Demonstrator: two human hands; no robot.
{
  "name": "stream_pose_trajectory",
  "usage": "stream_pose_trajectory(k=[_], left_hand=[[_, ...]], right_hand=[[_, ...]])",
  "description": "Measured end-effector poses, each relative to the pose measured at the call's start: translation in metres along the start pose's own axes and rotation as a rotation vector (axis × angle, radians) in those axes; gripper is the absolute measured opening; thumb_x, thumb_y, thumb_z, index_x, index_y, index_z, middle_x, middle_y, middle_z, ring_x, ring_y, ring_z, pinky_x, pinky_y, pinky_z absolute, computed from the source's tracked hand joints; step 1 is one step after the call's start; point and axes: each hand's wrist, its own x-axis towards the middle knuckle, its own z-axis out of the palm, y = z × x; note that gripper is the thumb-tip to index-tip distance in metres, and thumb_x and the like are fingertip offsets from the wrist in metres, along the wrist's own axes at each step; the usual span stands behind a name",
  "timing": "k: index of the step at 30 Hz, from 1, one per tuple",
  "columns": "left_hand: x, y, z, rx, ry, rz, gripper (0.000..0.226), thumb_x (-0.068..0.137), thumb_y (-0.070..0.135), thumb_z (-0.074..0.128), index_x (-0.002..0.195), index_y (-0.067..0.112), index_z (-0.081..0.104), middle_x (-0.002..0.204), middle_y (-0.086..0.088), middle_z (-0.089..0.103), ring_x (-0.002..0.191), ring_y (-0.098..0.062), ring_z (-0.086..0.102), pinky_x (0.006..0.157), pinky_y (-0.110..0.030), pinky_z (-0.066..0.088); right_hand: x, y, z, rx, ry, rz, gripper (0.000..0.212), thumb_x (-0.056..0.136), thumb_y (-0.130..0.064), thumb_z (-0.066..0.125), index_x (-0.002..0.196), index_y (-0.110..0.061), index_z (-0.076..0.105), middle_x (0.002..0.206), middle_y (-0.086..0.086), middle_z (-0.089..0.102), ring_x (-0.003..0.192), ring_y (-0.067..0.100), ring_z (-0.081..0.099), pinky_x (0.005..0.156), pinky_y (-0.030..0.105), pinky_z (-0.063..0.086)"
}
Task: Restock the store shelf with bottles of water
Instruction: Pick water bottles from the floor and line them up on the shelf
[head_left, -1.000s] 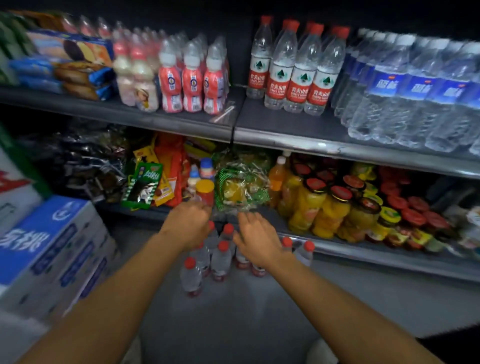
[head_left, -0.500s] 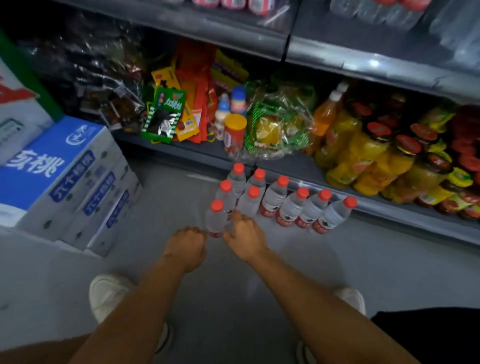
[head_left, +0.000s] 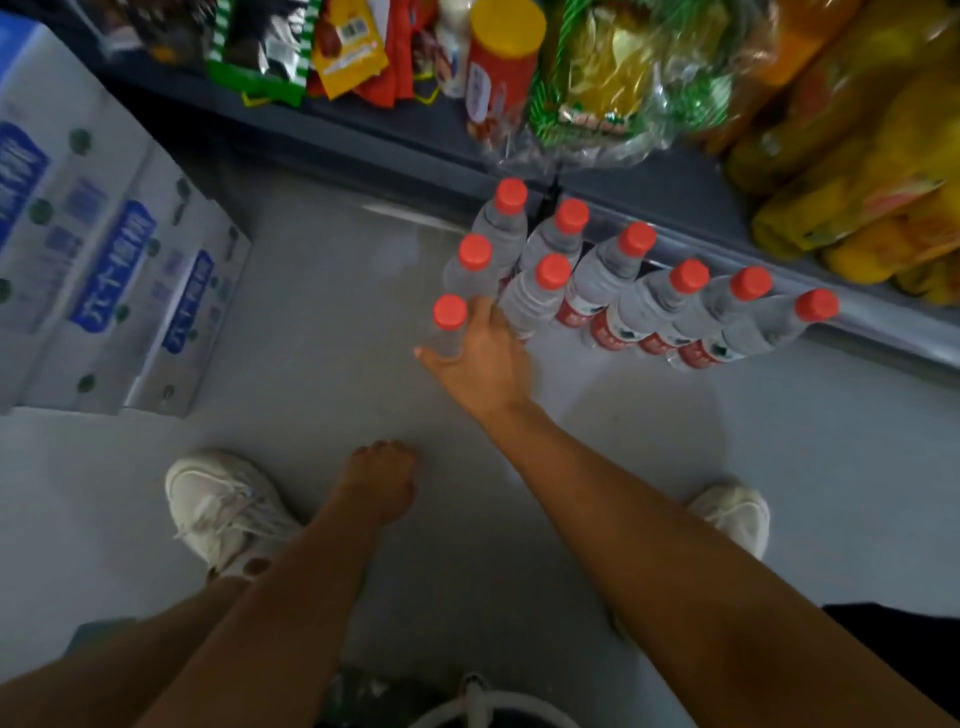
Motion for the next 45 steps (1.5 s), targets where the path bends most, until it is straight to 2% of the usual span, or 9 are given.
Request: stream_pose_trajectory(k=[4,9,16,20,25,28,33,40,45], left_hand=[[0.010,0.004,0.005,0.014,-0.018,-0.002,0.039,0.097,0.027,0.041,0.131,0.010,0.050,0.137,-0.009,0.048,0.128,-0.026,0.045,0.103,-0.035,0.037],[0.009,0.003,0.007,0.051,-0.008,-0.001,0.040,0.097,0.029,0.040,0.131,0.011,0.048,0.138,-0.010,0.047,0.129,-0.026,0.044,0.104,-0.035,0.036],[-0.017,0.003,-0.033,0.073,0.119,-0.019,0.035,0.093,0.023,0.044,0.126,0.012,0.051,0.131,-0.009,0.053,0.122,-0.027,0.050,0.097,-0.032,0.040],[-0.044,0.013,-0.075,0.103,0.252,-0.019,0.031,0.092,0.023,0.046,0.120,0.012,0.055,0.126,-0.010,0.056,0.118,-0.027,0.053,0.095,-0.034,0.042],[-0.086,0.030,-0.139,0.144,0.443,0.018,0.032,0.093,0.024,0.046,0.122,0.013,0.054,0.125,-0.010,0.056,0.116,-0.028,0.053,0.095,-0.036,0.042],[-0.111,0.043,-0.184,0.150,0.564,0.043,0.032,0.093,0.024,0.047,0.123,0.013,0.052,0.127,-0.010,0.054,0.117,-0.028,0.053,0.094,-0.035,0.042],[-0.151,0.065,-0.272,0.196,0.818,0.092,0.032,0.091,0.028,0.049,0.118,0.014,0.057,0.115,-0.010,0.059,0.106,-0.031,0.056,0.083,-0.038,0.047],[-0.194,0.092,-0.394,0.269,1.056,0.157,0.031,0.094,0.031,0.046,0.117,0.012,0.054,0.121,-0.009,0.055,0.115,-0.028,0.051,0.088,-0.037,0.042],[-0.200,0.095,-0.471,0.223,1.230,0.234,0.027,0.094,0.028,0.046,0.113,0.010,0.055,0.114,-0.009,0.056,0.105,-0.028,0.053,0.072,-0.033,0.036]], right_hand=[[0.005,0.001,0.004,-0.039,0.074,-0.047,0.066,0.073,-0.049,0.076,0.116,-0.005,0.049,0.115,0.016,0.059,0.105,0.036,0.058,0.077,0.039,0.047],[0.007,0.001,0.001,-0.013,0.048,-0.064,0.064,0.073,-0.047,0.076,0.115,-0.007,0.050,0.112,0.016,0.062,0.101,0.036,0.060,0.075,0.037,0.046],[-0.017,-0.003,-0.043,0.031,0.033,-0.076,0.059,0.071,-0.047,0.073,0.112,-0.010,0.053,0.103,0.012,0.068,0.093,0.034,0.064,0.071,0.036,0.050],[-0.033,-0.016,-0.095,0.021,0.096,-0.146,0.059,0.063,-0.057,0.064,0.106,-0.017,0.056,0.092,0.006,0.068,0.086,0.030,0.065,0.063,0.034,0.050],[-0.052,-0.037,-0.183,0.022,0.227,-0.198,0.056,0.066,-0.052,0.072,0.109,-0.019,0.058,0.101,0.010,0.070,0.097,0.034,0.064,0.073,0.037,0.052],[-0.062,-0.049,-0.232,0.023,0.320,-0.261,0.053,0.063,-0.057,0.072,0.103,-0.024,0.060,0.098,0.005,0.071,0.094,0.029,0.065,0.069,0.034,0.051],[-0.075,-0.074,-0.321,-0.063,0.497,-0.309,0.058,0.064,-0.063,0.070,0.103,-0.023,0.060,0.098,0.007,0.070,0.095,0.031,0.064,0.068,0.033,0.045],[-0.063,-0.107,-0.420,-0.065,0.695,-0.341,0.053,0.066,-0.059,0.071,0.097,-0.017,0.058,0.089,0.002,0.067,0.088,0.025,0.063,0.065,0.032,0.047],[-0.023,-0.140,-0.481,-0.030,0.812,-0.383,0.050,0.065,-0.061,0.071,0.092,-0.020,0.061,0.077,-0.003,0.065,0.075,0.018,0.062,0.060,0.033,0.053]])
